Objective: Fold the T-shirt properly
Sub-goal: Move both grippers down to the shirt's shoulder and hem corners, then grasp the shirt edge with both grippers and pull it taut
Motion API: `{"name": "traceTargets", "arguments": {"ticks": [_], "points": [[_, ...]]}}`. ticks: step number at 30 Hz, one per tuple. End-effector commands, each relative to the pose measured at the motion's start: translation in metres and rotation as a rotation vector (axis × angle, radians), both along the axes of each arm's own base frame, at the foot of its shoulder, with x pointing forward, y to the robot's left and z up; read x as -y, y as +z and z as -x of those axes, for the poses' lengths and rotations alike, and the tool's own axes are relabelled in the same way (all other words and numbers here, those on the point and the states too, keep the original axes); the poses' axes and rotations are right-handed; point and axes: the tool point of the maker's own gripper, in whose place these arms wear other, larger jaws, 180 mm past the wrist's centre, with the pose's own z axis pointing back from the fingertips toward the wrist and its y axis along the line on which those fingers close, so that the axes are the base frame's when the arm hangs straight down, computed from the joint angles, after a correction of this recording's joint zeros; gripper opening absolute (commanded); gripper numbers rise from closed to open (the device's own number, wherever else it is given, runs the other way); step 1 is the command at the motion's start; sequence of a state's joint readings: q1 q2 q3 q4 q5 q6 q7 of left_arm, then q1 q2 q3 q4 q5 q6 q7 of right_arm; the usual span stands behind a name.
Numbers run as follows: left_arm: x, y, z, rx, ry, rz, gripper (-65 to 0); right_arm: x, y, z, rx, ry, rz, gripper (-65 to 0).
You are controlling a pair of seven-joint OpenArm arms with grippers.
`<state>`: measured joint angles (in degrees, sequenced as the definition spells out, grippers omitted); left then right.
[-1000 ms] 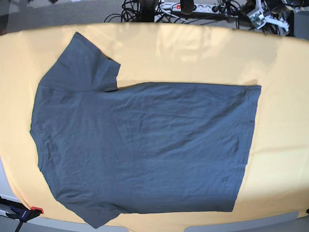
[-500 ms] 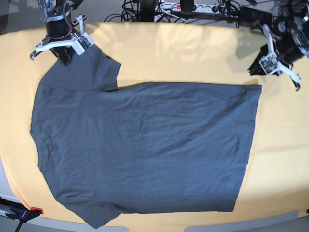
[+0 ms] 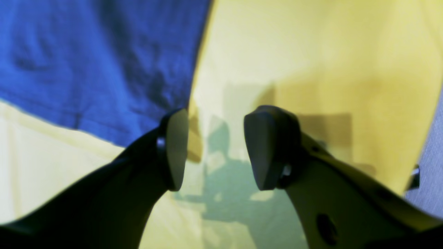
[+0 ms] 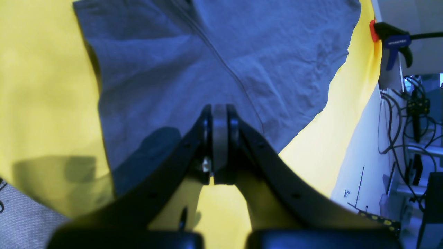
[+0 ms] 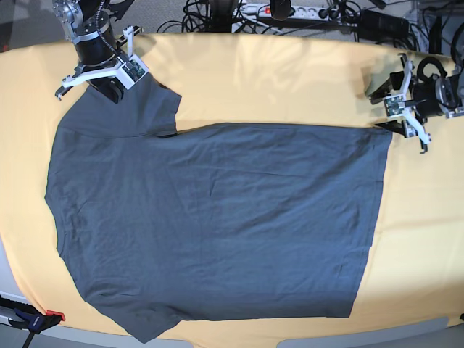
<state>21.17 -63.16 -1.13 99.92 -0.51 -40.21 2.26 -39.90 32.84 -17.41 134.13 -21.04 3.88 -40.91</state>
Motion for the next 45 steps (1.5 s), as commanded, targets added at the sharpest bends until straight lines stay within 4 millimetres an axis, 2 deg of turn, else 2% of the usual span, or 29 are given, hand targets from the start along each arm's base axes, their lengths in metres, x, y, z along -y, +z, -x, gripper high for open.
{"name": "traceTargets", "arguments": {"ticks": [1, 8, 17, 21, 23, 27, 28, 31, 32, 33, 39, 45], "points": [[-0.005, 0.008, -0.011, 0.030, -0.017, -0.019, -33.6, 0.000, 0.009, -0.004, 0.041, 0.003, -0.001, -65.0], [-0.018, -0.006, -0.043, 0.120, -0.037, -0.146, -33.6, 0.002, 0.010, -0.005, 0.043, -0.005, -0.002, -65.0], [-0.023, -0.036, -0.042, 0.077, -0.138, -0.265, -33.6, 0.002, 0.010, -0.005, 0.044, -0.005, -0.002, -65.0], [-0.022, -0.042, -0.052, 0.121, -0.153, -0.296, -33.7, 0.001, 0.010, -0.005, 0.045, -0.005, -0.002, -65.0], [-0.017, -0.041, -0.060, 0.153, -0.143, -0.288, -38.9, 0.001, 0.010, -0.005, 0.044, -0.004, -0.002, -65.0], [-0.011, -0.041, -0.063, 0.160, -0.137, -0.271, -64.8, -0.001, 0.005, 0.000, 0.013, 0.007, -0.006, -65.0], [-0.010, -0.042, -0.061, 0.150, -0.137, -0.264, -65.0, -0.002, 0.002, 0.002, -0.010, 0.018, -0.006, -63.7], [-0.011, -0.042, -0.061, 0.148, -0.134, -0.267, -65.0, -0.009, -0.006, 0.010, -0.070, 0.039, -0.040, -38.5], [-0.011, -0.042, -0.061, 0.147, -0.133, -0.270, -65.0, -0.013, -0.009, 0.014, -0.096, 0.053, -0.054, -31.8], [-0.013, -0.041, -0.061, 0.147, -0.132, -0.274, -65.0, -0.016, -0.013, 0.020, -0.124, 0.070, -0.065, -28.1], [-0.015, -0.038, -0.066, 0.170, -0.121, -0.279, -65.0, -0.021, -0.027, 0.044, -0.223, 0.096, -0.076, -27.5], [-0.010, -0.036, -0.066, 0.178, -0.130, -0.271, -65.0, -0.016, -0.039, 0.050, -0.262, 0.074, -0.076, -27.7]]}}
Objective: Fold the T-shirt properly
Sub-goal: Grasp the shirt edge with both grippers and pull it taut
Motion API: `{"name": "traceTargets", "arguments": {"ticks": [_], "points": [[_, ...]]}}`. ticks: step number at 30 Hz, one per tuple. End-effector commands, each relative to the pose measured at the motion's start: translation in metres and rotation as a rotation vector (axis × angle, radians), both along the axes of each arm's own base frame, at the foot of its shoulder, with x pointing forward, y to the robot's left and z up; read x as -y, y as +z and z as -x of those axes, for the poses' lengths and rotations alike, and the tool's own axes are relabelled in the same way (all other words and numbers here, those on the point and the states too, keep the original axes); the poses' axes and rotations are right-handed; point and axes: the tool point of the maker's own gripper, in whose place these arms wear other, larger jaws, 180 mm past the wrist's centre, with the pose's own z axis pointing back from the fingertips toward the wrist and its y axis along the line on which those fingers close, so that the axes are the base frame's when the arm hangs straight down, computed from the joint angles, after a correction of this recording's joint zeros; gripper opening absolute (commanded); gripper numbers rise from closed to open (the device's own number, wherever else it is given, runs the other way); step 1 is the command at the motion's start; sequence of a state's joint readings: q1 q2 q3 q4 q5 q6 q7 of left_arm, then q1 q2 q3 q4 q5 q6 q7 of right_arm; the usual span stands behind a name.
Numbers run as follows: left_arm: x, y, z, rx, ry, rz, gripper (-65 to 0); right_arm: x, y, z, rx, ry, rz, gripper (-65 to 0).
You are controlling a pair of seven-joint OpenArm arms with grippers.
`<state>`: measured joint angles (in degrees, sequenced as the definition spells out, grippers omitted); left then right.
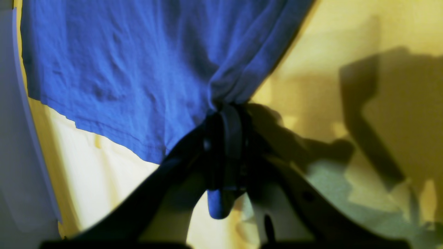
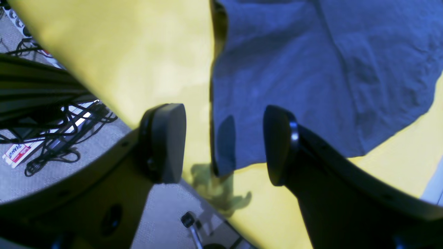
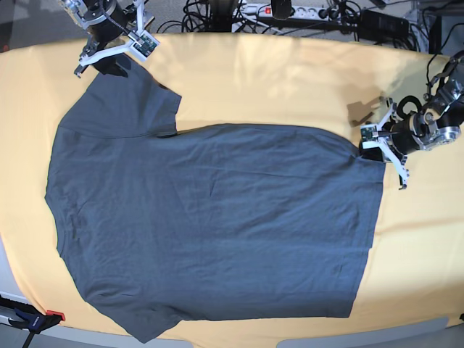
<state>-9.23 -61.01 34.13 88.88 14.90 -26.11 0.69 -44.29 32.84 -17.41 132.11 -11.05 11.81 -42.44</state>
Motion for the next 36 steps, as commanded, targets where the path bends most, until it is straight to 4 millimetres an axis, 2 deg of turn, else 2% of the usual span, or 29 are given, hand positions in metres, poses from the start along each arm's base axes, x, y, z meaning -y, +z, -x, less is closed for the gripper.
{"name": "traceTargets", "arguments": {"ticks": [1, 5, 12, 13, 17, 19, 23, 27, 31, 36], "points": [[-0.012, 0.001, 0.001, -0.010, 0.002, -0.050, -65.0, 0.007, -0.001, -0.004, 0.016, -0.001, 0.027, -27.7], [-0.012, 0.002, 0.000, -0.008, 0.003, -0.050, -65.0, 0.036, -0.022, -0.017, 0.031, -0.055, 0.136, -27.7], [-0.012, 0.001, 0.001, -0.012, 0.002, -0.050, -65.0, 0.049, -0.039, -0.026, 0.008, -0.055, 0.177, -27.9], [-0.012, 0.001, 0.001, -0.011, 0.002, -0.050, -65.0, 0.051, -0.039, -0.028, 0.010, -0.059, 0.185, -30.6], [-0.012, 0.001, 0.001, -0.012, 0.001, -0.050, -65.0, 0.066, -0.033, -0.035, 0.046, -0.067, 0.287, -56.2], [-0.014, 0.002, 0.001, -0.012, 0.002, -0.053, -65.0, 0.077, -0.023, -0.042, 0.099, -0.096, 0.351, -65.0], [-0.018, 0.006, 0.006, -0.030, -0.019, -0.074, -65.0, 0.088, -0.009, -0.046, 0.138, -0.122, 0.405, -65.0], [-0.016, 0.021, 0.013, -0.039, -0.056, -0.080, -65.0, 0.092, 0.009, -0.041, 0.169, -0.094, 0.442, -65.0], [-0.013, 0.034, 0.022, -0.065, -0.097, -0.084, -65.0, 0.088, 0.023, -0.024, 0.163, -0.053, 0.443, -65.0], [-0.012, 0.042, 0.037, -0.119, -0.140, -0.095, -65.0, 0.080, 0.027, 0.002, 0.108, -0.028, 0.415, -65.0]]}}
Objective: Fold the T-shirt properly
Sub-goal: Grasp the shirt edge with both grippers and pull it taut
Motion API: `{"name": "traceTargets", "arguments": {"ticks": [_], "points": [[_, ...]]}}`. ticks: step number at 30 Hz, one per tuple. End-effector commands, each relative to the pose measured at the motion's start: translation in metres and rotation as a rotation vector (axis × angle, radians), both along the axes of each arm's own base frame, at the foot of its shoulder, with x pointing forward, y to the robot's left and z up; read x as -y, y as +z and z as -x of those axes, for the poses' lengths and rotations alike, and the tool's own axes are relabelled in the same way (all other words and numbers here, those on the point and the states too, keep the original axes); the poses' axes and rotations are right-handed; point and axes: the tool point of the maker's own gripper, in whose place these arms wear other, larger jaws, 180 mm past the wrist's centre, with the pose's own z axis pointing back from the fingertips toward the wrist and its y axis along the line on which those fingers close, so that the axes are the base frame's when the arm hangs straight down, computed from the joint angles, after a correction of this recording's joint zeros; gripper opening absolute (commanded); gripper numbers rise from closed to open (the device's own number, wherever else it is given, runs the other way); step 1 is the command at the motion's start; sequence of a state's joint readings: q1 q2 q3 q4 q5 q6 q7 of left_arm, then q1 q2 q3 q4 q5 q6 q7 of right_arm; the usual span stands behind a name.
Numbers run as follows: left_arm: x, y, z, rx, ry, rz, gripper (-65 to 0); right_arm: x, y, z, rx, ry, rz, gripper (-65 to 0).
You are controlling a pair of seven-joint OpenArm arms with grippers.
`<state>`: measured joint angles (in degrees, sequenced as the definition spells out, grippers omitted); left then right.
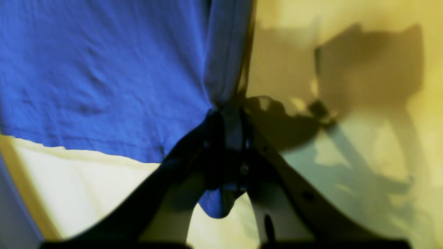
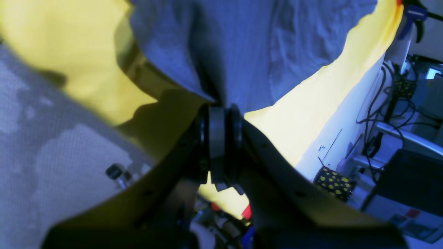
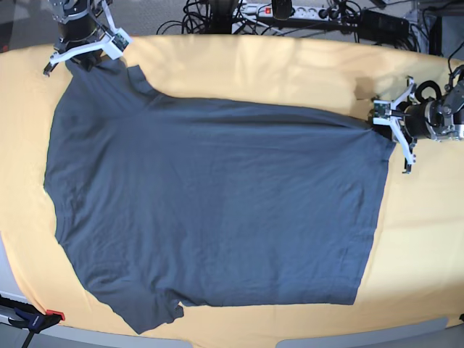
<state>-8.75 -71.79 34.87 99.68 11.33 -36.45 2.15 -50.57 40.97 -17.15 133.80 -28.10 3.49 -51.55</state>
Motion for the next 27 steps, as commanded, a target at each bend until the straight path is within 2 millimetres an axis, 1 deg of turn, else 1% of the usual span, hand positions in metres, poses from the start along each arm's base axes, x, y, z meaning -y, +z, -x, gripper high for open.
{"name": "traceTargets", "arguments": {"ticks": [1, 4, 8, 14, 20, 23, 27], "points": [[-0.002, 0.014, -0.004, 0.015, -0.006, 0.002, -65.0, 0.002, 0.006, 0.003, 0.004, 0.002, 0.012, -65.0], [0.000, 0.018, 0.010, -0.042, -0.033, 0.001, -65.0, 0.002, 0.001, 0.017, -0.041, 0.001, 0.013, -65.0], [0.004, 0.029, 0.016, -0.048, -0.054, 0.006, -65.0, 0.004, -0.004, 0.034, -0.094, -0.004, 0.020, -65.0], [0.019, 0.049, 0.029, -0.074, -0.076, 0.058, -65.0, 0.007, -0.009, 0.056, -0.159, -0.016, 0.030, -65.0], [0.022, 0.064, 0.043, -0.100, -0.101, 0.053, -65.0, 0.013, -0.007, 0.058, -0.155, -0.036, 0.051, -65.0], [0.020, 0.064, 0.062, -0.143, -0.129, 0.018, -65.0, 0.018, -0.007, 0.062, -0.169, -0.049, 0.067, -65.0], [0.025, 0.052, 0.088, -0.208, -0.155, -0.015, -65.0, 0.031, -0.005, 0.074, -0.197, -0.069, 0.099, -65.0]]}}
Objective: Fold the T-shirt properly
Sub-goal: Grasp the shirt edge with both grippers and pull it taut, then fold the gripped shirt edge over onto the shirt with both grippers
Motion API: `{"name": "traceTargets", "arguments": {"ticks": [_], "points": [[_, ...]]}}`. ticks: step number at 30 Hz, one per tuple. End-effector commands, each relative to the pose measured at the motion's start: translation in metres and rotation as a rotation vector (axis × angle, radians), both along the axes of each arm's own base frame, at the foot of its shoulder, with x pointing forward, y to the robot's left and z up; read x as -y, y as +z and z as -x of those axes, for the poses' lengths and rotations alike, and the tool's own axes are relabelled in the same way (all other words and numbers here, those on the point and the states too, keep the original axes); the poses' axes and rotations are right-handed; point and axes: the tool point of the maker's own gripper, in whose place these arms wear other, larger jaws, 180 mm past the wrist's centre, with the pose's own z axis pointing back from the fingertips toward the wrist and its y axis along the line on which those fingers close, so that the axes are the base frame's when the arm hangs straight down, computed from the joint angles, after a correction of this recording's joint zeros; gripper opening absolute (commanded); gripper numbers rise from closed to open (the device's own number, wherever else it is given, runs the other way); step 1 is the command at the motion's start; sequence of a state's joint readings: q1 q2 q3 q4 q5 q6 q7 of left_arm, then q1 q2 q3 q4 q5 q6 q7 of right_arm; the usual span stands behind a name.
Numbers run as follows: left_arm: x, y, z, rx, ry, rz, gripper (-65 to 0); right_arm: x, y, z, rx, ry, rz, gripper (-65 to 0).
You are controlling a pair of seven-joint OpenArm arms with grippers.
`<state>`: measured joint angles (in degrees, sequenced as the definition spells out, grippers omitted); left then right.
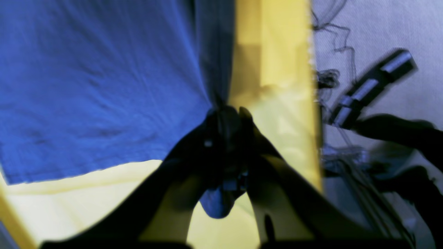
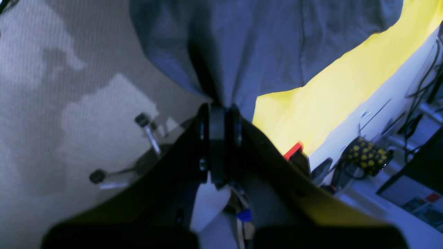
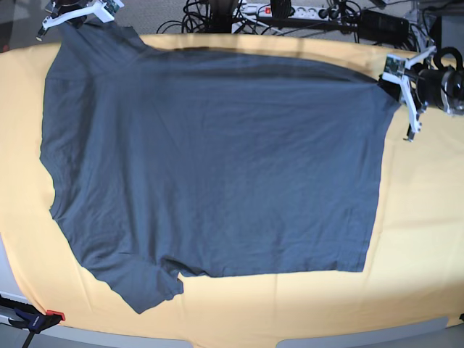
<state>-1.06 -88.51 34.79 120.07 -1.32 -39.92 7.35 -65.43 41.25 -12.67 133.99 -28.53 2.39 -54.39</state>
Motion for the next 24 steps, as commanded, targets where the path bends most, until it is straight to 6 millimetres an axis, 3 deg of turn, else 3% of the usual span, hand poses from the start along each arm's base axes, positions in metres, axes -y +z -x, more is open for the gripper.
{"name": "traceTargets", "arguments": {"ticks": [1, 7, 12, 17, 21, 24], "points": [[0.001, 0.003, 0.001, 0.004, -0.008, -0.004, -65.0, 0.006, 0.006, 0.003, 0.001, -0.003, 0.023, -65.0], [0.001, 0.000, 0.006, -0.008, -0.020, -0.012, -65.0, 0.018, 0.011, 0.008, -0.007, -0.010, 0.065, -65.0], [0.002, 0.001, 0.007, 0.000, -0.030, -0.023, -65.0, 0.011, 0.017, -0.009, 0.070, 0.072, 0.066, -65.0], [0.013, 0.011, 0.001, 0.053, -0.070, -0.028, -65.0, 0.006, 0.031, -0.055, 0.238, 0.097, 0.055, -65.0], [0.013, 0.020, -0.022, 0.149, -0.062, -0.053, -65.0, 0.003, 0.046, -0.100, 0.352, 0.126, 0.027, -65.0], [0.023, 0.026, -0.052, 0.280, 0.008, -0.013, -65.0, -0.003, 0.055, -0.123, 0.408, 0.158, -0.013, -65.0]]}}
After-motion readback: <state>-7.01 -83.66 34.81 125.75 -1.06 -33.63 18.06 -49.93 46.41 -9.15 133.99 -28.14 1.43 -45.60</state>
